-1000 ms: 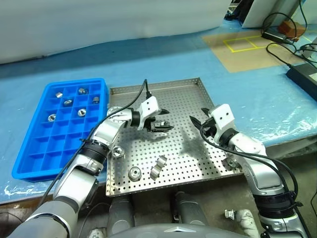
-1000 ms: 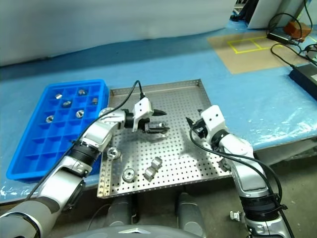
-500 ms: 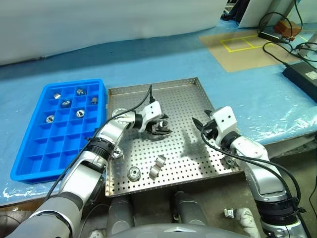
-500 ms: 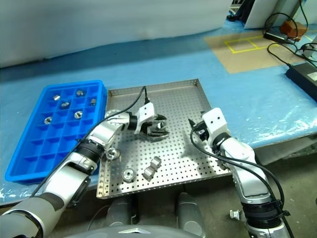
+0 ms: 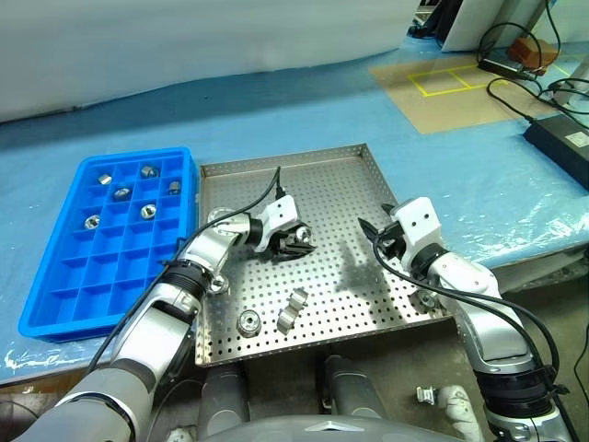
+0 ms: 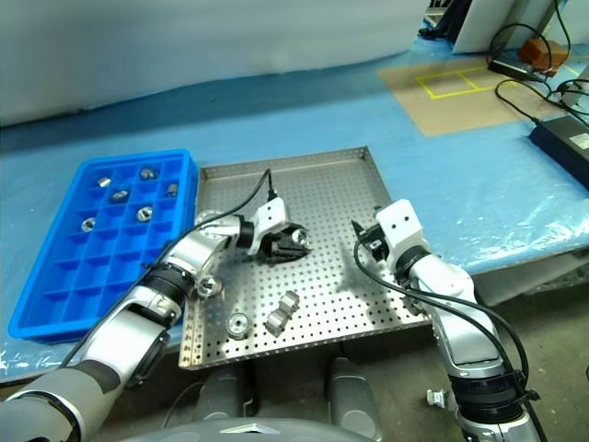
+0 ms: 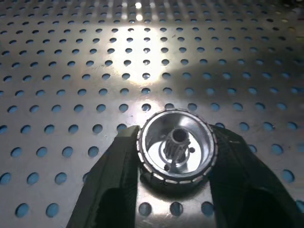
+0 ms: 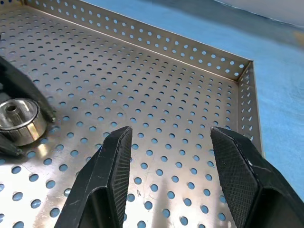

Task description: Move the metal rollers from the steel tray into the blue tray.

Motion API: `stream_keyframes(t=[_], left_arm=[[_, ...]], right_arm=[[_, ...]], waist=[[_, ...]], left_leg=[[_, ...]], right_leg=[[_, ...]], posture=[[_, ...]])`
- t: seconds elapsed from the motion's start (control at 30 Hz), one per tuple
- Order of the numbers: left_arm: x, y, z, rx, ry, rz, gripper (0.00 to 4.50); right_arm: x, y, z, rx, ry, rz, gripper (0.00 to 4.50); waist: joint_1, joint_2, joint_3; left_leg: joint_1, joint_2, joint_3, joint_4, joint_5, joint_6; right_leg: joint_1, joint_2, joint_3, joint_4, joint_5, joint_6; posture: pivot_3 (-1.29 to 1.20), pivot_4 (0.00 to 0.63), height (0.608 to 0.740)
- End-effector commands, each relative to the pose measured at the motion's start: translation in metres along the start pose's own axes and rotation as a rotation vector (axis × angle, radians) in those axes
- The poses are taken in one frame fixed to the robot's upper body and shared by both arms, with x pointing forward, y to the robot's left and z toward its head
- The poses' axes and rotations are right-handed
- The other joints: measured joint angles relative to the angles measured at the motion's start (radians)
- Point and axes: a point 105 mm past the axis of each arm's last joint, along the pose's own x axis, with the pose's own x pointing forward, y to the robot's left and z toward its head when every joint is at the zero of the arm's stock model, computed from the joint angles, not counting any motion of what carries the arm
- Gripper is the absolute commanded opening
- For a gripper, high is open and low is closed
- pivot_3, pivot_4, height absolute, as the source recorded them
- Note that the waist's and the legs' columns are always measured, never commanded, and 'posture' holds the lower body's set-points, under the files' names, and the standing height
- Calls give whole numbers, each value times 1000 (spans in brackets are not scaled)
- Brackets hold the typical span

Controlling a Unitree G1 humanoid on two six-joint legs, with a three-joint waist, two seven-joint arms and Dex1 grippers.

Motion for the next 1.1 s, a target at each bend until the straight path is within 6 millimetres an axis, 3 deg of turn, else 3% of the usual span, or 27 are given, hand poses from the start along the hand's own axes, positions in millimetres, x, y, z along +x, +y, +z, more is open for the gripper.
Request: stream_keyframes(t=[0.03, 0.17, 0.27, 0.43, 0.53, 0.73, 0.87, 1.1], left_arm=[[-10, 13, -3, 17, 23, 81, 1769], [-19, 22, 8, 24, -31, 139, 1742], [-33, 34, 29, -36, -131, 211, 1742], [-77, 32, 62, -19, -280, 294, 1742], [-99, 24, 68, -23, -309, 362, 1742], [-145, 15, 56, -62, -267, 599, 1742], [-187, 6, 47, -90, -255, 830, 1742], [-250, -14, 8, -167, -127, 1220, 1742]], right_arm=[[-1, -5, 12, -30, -44, -24, 2714], [2, -3, 15, -26, -55, -11, 2714], [7, 1, 22, -23, -81, 25, 2714], [21, 19, 51, -1, -167, 203, 2714], [35, 28, 65, 9, -205, 290, 2714], [65, 61, 96, 6, -293, 516, 2714], [80, 87, 111, -2, -339, 675, 2714], [93, 125, 130, -30, -404, 859, 2714]], waist=[[-1, 0, 0], [-10, 0, 0], [-17, 0, 0], [-20, 0, 0], [-10, 0, 0], [33, 0, 1], [71, 0, 1], [157, 0, 1]], left_leg=[[0, 0, 0, 0, 0, 0], [1, 0, 0, 0, 0, 0], [0, 0, 0, 0, 0, 0], [0, 1, 0, -2, 0, 0], [-1, 1, 0, -2, 0, 0], [-3, 2, -1, -2, 0, -1], [-6, 3, -2, -3, 1, -2], [-16, 4, -11, -4, 1, -2]], right_leg=[[0, 0, 0, 0, 0, 0], [1, 0, 0, -1, 0, 0], [0, 0, 0, -1, 0, 0], [-1, 0, 0, -1, 0, 0], [-1, 0, -1, -1, 0, -1], [-2, 0, -4, 0, 0, -1], [-5, 0, -6, -1, -1, -2], [-8, -1, -17, -2, -2, -3]], posture=[[-466, 150, 740], [-442, 150, 740], [-409, 150, 740], [-293, 150, 740], [-203, 150, 740], [57, 150, 740], [221, 150, 740], [429, 150, 740]])
